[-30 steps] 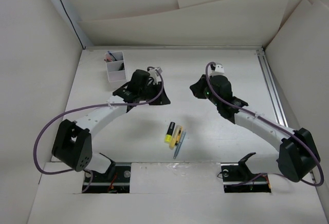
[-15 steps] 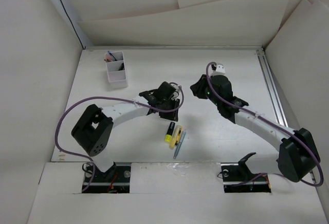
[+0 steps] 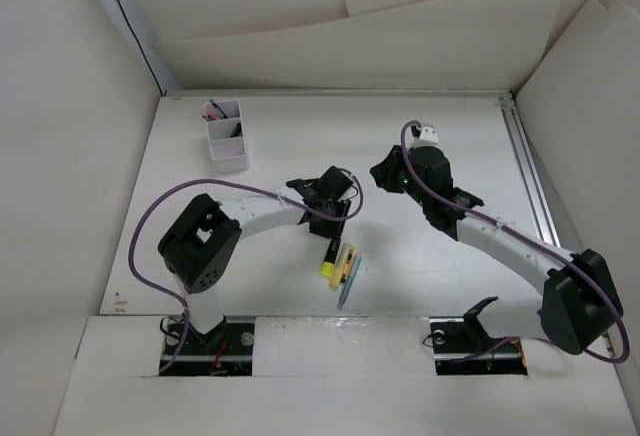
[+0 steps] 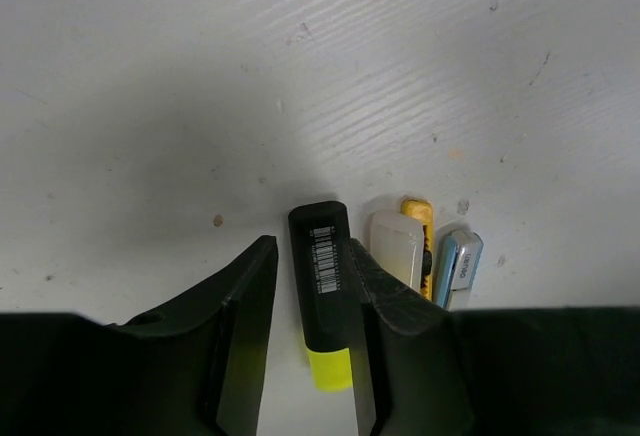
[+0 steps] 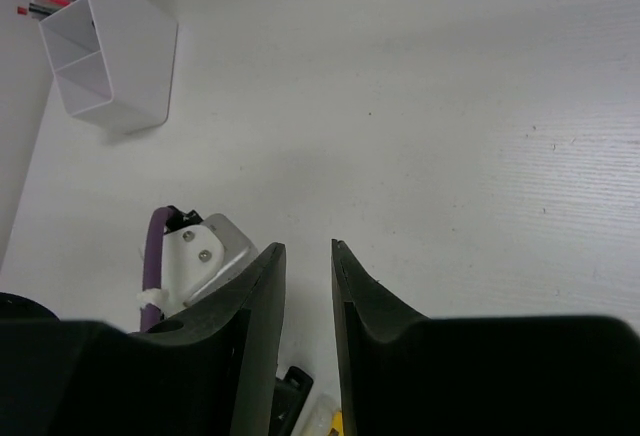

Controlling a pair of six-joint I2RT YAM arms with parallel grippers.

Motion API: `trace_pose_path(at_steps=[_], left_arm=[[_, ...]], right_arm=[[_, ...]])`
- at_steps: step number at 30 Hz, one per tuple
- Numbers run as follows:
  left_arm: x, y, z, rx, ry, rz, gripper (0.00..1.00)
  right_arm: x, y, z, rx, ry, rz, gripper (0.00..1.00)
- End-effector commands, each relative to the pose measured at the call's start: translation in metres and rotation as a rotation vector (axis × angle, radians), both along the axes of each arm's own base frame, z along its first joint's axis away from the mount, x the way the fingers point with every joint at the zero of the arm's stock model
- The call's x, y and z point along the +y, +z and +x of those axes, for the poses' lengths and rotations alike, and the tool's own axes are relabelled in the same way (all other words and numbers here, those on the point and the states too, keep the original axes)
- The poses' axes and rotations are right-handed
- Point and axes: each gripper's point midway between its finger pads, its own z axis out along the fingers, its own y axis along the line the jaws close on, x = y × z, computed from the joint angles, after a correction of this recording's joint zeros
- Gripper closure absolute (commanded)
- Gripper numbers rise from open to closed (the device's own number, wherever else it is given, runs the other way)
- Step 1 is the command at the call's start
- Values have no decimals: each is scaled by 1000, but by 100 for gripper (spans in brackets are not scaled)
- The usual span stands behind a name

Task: Sort the stationery into containers
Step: Pick up the pen from the center of the board.

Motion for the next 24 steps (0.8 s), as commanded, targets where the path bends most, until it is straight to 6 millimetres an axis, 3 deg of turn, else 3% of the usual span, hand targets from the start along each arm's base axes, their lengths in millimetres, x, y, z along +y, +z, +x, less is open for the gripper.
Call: trace_pose_path(at_steps=[1,5,20,24], left_arm=[[-7,8,4,-31,-16,22,70],[-6,4,4,-27,-24,31,66],[-12,-19,-3,-39,-43,127,66],[-13,-22,2,-61,-26,161,77]], right_arm=[[1,14,4,-35,-1,25,69],[2,14,3,-33,7,28,68],[4,14,2,-32,16,31,65],[4,14,2,-32,16,31,65]])
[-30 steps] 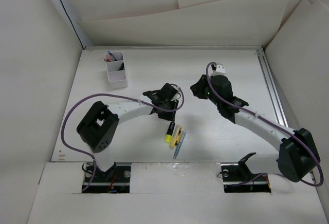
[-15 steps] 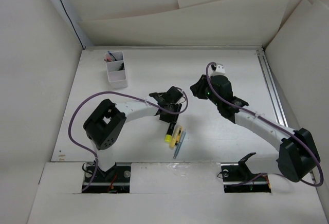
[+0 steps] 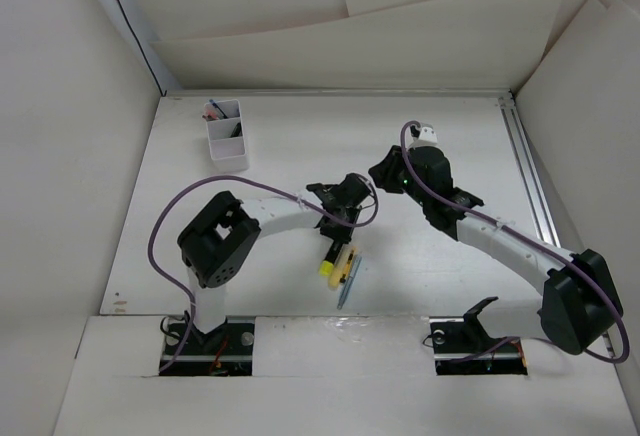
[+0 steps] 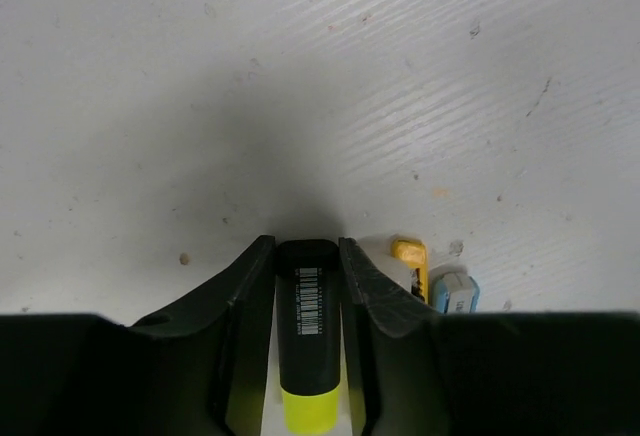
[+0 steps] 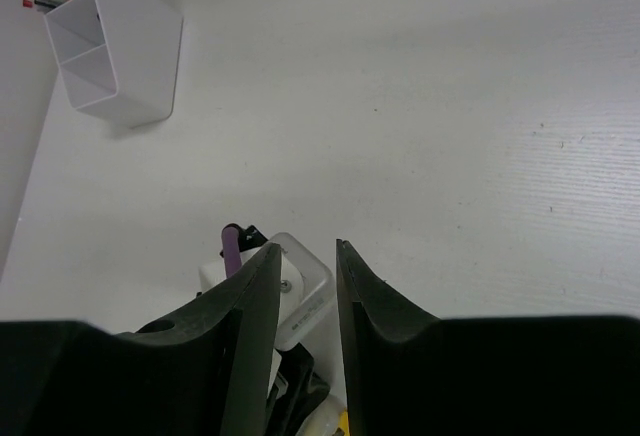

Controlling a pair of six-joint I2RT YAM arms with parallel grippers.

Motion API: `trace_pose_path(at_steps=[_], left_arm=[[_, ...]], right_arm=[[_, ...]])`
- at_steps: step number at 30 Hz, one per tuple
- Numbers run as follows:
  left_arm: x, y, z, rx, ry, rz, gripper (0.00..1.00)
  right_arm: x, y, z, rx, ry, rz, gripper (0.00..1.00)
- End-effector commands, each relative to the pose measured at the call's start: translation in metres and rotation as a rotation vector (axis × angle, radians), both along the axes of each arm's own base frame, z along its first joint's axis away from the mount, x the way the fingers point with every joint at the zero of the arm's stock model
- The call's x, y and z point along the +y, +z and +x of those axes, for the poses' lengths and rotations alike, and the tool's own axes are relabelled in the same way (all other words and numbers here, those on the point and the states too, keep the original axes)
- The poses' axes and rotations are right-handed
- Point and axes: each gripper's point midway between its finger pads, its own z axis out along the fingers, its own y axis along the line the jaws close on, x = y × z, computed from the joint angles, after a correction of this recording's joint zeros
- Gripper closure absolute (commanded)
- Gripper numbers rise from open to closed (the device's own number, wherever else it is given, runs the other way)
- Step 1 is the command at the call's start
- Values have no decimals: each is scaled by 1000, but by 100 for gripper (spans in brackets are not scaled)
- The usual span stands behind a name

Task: Sort the stationery into containers
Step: Pick up the pen from the center of the board.

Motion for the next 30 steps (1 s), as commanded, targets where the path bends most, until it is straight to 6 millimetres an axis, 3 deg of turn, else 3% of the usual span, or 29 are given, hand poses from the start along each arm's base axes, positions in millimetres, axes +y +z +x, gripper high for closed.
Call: trace_pose_path(at_steps=[1,7,12,16,17,20,22,24,25,30], left_arm=[[4,-4,2,-12,13,50,80],[23,-12,6,-51,63,125,100],[32,10,31,-161,185,89,100],[31,55,75,-279,325,-67,100],[35,78,96,-332,384,-123,100],[48,114,132,-424,481,-202,100],[72,145,166,-496,581,-271,100],[90,173,187,-533,636,-348,100],[117,180,207,-558,709,-374,100],[199,232,250,-723,903,-420,100]], right_arm=[[1,15,3,-35,1,27,65],[1,18,3,-43,1,31,65],[1,18,3,-43,1,31,65],[1,18,3,-43,1,31,65],[2,18,2,-42,10,34,65],[2,18,2,-42,10,34,65],[2,18,2,-42,10,34,65],[4,18,1,-40,18,36,65],[4,18,1,-40,18,37,65],[6,19,2,-39,27,39,65]])
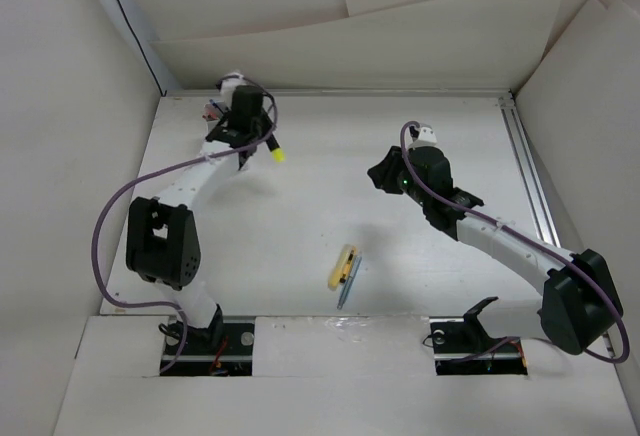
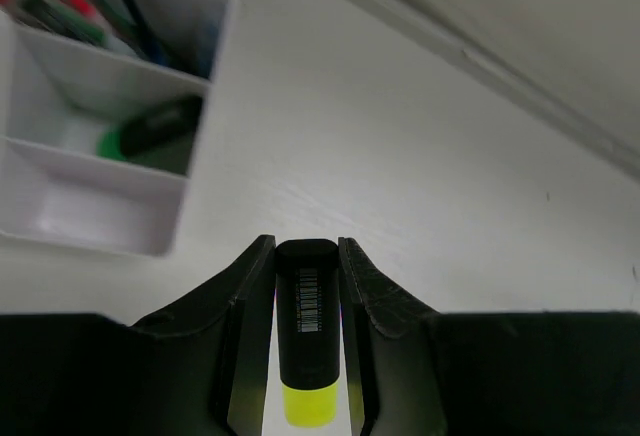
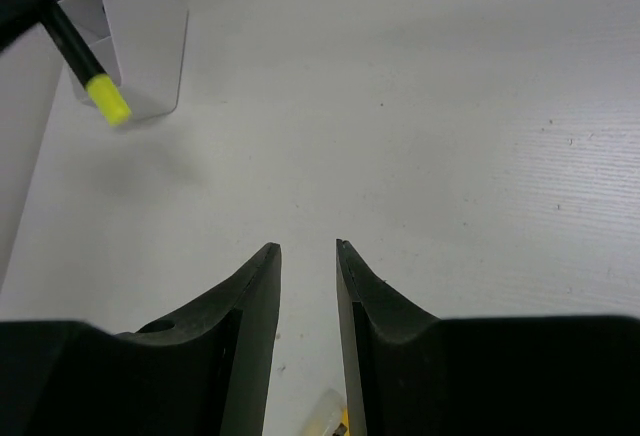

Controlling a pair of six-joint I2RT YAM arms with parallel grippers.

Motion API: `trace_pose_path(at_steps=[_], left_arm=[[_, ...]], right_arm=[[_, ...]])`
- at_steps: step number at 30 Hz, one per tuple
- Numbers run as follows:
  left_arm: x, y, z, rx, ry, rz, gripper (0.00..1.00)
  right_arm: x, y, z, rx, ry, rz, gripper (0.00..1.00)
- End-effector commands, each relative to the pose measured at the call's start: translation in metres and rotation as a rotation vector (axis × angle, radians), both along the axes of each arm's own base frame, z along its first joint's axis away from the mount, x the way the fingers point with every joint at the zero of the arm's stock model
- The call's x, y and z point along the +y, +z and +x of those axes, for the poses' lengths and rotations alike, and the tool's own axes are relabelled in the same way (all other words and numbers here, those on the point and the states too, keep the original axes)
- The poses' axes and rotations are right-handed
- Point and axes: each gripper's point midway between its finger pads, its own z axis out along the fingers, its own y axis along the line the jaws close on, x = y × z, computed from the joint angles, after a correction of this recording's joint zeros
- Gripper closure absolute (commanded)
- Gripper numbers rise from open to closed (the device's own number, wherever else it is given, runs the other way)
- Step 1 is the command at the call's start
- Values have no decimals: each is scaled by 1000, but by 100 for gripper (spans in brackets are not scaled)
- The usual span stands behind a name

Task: Sort the stationery into containers
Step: Pick up the pen from the center of the board, then place the pen in the storage box.

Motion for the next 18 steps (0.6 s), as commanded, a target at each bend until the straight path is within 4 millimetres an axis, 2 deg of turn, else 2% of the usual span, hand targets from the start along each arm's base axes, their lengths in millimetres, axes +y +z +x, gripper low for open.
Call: trace_pose_path(at_steps=[1,4,5,6,7,8,10,15,16,18], left_arm=[[52,74,35,-194,156,-47,100],[92,92,50,-235,280,20,100],[112,98,51,-247,327,44,100],[116,98,54,-258,343,62,100],[134,104,53,-280,417,104,100],[141,104,54,-283,438,149,100],[152,119,55,-340,498,183,100],[168,96,64,-312,552,321,100],[172,98,63,-324,564,354,100],[176,87,63,-318,574,393,100]], right_arm=[[4,20,4,-43,12,36,65],[4,16,5,-35,12,31,65],[4,16,5,-35,12,31,65],[4,16,5,-35,12,31,65],[6,16,4,-34,20,34,65],[6,16,4,-34,20,34,65],[7,16,3,-32,29,36,65],[7,16,3,-32,29,36,65],[8,21,1,-41,38,45,65],[8,23,2,-53,41,42,65]])
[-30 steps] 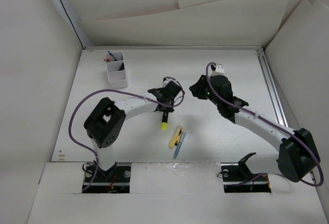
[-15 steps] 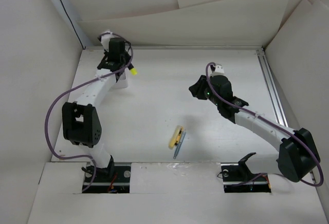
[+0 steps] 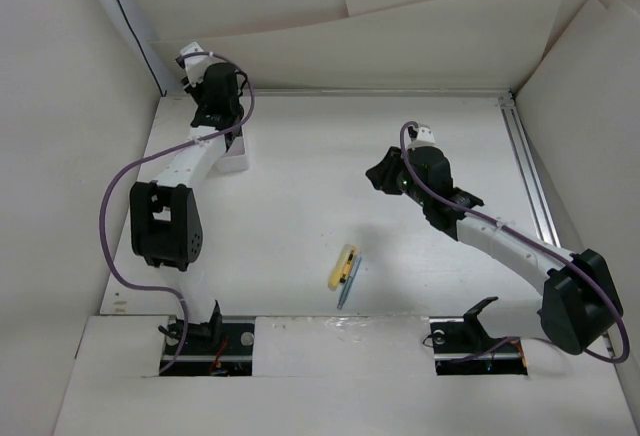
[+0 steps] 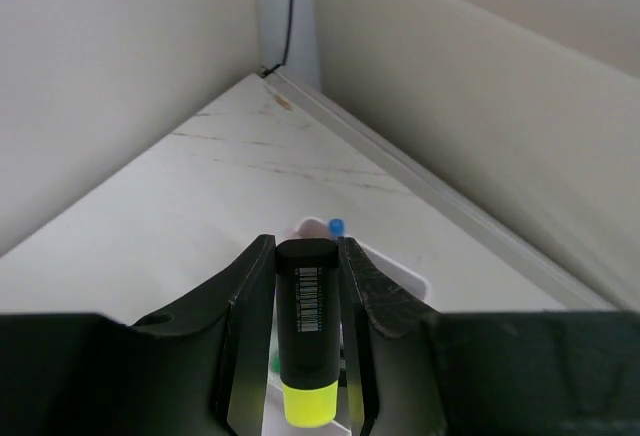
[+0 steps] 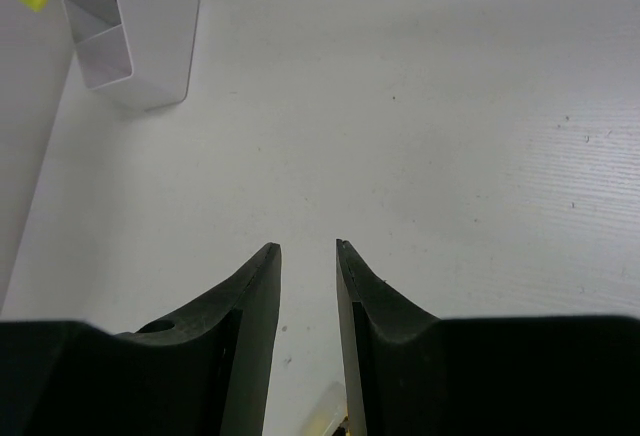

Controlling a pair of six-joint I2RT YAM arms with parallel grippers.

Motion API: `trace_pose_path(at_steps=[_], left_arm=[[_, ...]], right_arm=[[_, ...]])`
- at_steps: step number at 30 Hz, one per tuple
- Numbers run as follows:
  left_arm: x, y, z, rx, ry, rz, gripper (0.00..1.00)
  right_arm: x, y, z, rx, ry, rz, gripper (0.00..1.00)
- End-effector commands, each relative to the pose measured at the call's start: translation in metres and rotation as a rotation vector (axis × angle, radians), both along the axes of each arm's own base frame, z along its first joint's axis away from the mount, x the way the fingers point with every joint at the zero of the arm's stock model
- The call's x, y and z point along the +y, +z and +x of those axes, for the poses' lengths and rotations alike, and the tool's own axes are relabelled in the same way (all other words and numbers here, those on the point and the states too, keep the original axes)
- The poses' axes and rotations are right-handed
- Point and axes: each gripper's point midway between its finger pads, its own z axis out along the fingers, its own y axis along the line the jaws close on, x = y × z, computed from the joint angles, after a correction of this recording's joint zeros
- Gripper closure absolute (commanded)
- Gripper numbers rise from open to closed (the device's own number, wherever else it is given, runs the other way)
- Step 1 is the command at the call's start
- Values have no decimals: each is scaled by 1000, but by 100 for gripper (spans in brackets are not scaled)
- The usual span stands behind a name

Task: Sort the stationery into containers
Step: Place the pen in the storage box.

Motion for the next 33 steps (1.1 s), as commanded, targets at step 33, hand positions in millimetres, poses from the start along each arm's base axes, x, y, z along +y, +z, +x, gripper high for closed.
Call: trace_pose_path(at_steps=[33], left_arm=[[-4,-42,33,-51,61,303,100]], right_arm=[[11,31,2,-118,71,46,65]])
